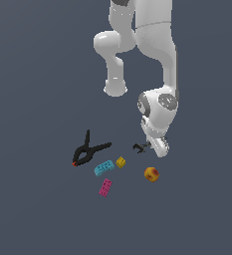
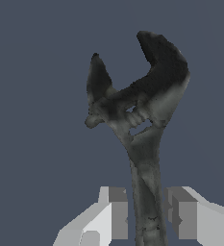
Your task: Pick up a designated object from a clutter of objects.
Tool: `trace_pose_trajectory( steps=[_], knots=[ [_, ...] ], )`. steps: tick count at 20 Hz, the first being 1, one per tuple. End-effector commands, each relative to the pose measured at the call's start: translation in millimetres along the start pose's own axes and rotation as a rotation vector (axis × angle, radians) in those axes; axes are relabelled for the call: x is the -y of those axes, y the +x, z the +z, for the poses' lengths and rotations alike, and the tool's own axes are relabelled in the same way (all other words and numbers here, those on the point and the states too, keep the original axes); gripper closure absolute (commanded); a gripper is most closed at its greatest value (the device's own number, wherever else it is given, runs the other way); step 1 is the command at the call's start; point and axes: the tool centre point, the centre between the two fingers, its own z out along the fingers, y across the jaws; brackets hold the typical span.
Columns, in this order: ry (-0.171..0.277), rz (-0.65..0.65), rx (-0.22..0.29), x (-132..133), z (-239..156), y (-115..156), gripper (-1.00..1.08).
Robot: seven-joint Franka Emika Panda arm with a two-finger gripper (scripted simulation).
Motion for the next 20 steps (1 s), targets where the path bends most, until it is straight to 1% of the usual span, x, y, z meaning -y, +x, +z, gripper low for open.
trace_pose_trajectory(
  steps=[1, 4, 8, 20],
  knots=[
    [0.001, 0.001, 0.000, -2.7, -10.6, 12.7, 1.08],
    [0.001, 0.000, 0.000, -7.4, -27.0, 31.9, 1.08],
    [0.001, 0.000, 0.000, -15.2, -54.2, 64.0, 1.08],
    [0.002, -0.001, 0.005, -41.8, -153.3, 178.9, 1.08]
  ],
)
